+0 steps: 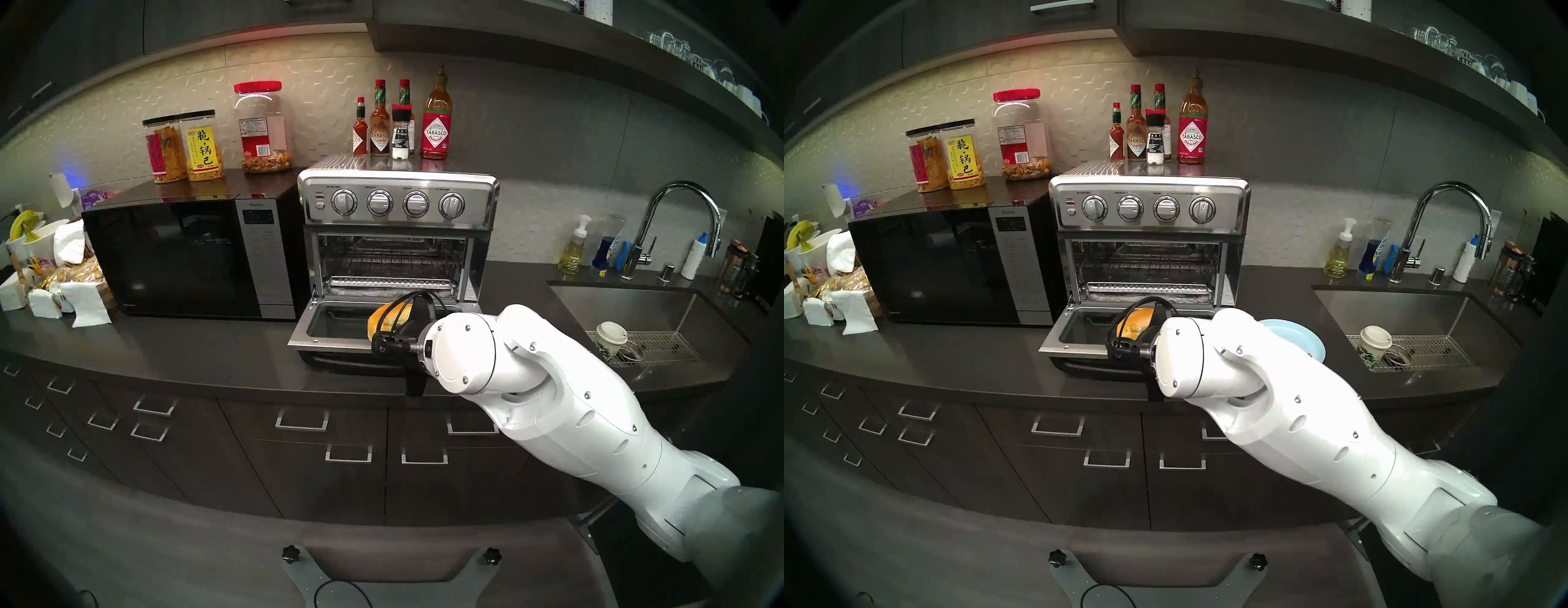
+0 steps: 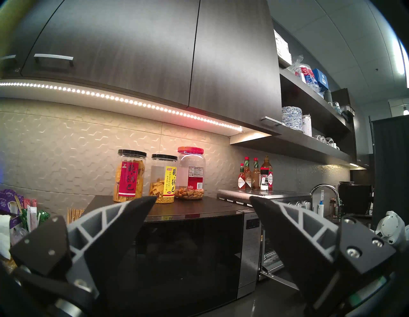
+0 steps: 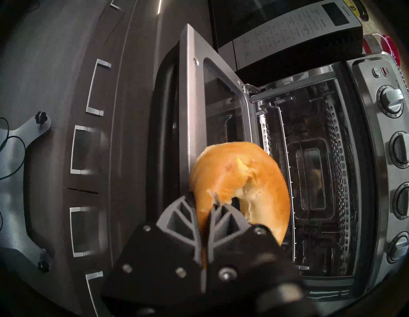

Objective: Open the oven and place the bagel inside on the rack

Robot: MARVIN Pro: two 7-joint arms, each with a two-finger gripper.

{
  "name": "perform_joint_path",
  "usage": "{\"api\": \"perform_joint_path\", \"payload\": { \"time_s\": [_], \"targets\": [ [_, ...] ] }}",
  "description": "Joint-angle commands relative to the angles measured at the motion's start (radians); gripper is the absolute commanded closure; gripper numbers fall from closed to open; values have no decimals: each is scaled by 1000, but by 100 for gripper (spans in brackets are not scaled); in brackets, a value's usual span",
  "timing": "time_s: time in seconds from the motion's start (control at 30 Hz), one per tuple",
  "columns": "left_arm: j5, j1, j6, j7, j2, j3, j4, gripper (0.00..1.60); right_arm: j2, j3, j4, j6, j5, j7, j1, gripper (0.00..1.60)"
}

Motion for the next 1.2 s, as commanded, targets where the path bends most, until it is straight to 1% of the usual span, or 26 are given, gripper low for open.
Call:
{"api": "perform_joint_path", "payload": {
  "time_s": [0.0, 0.2, 0.37, 0.47, 0.5, 0.53, 0.57, 0.8, 0.87, 1.17],
  "targets": [
    [1, -33, 1, 0, 14, 8, 1, 0, -12, 0, 27, -2, 26, 65, 63, 160],
    [6, -49, 3, -2, 12, 19, 5, 0, -28, -1, 58, -1, 52, 40, 73, 160],
    [11, -64, 4, -5, 11, 29, 8, 0, -42, -14, 83, -5, 50, 5, 79, 160],
    [13, -70, 4, -6, 10, 33, 10, 0, -46, -14, 87, -4, 57, 1, 78, 160],
    [13, -72, 5, -6, 10, 35, 10, 0, -46, -21, 85, -4, 46, -11, 78, 160],
    [14, -76, 5, -6, 10, 37, 11, 0, -48, -19, 88, -4, 52, -10, 77, 160],
    [16, -81, 5, -7, 9, 41, 12, 0, -52, -29, 92, -4, 38, -26, 80, 160],
    [21, -96, 7, -9, 8, 50, 15, 0, -70, -32, 115, -3, 30, -40, 85, 160],
    [24, -105, 7, -11, 7, 56, 17, 0, -83, -33, 135, -2, 24, -50, 89, 160],
    [30, -121, 9, -14, 5, 67, 21, 0, -117, -17, 181, -6, 27, -69, 98, 160]
  ]
}}
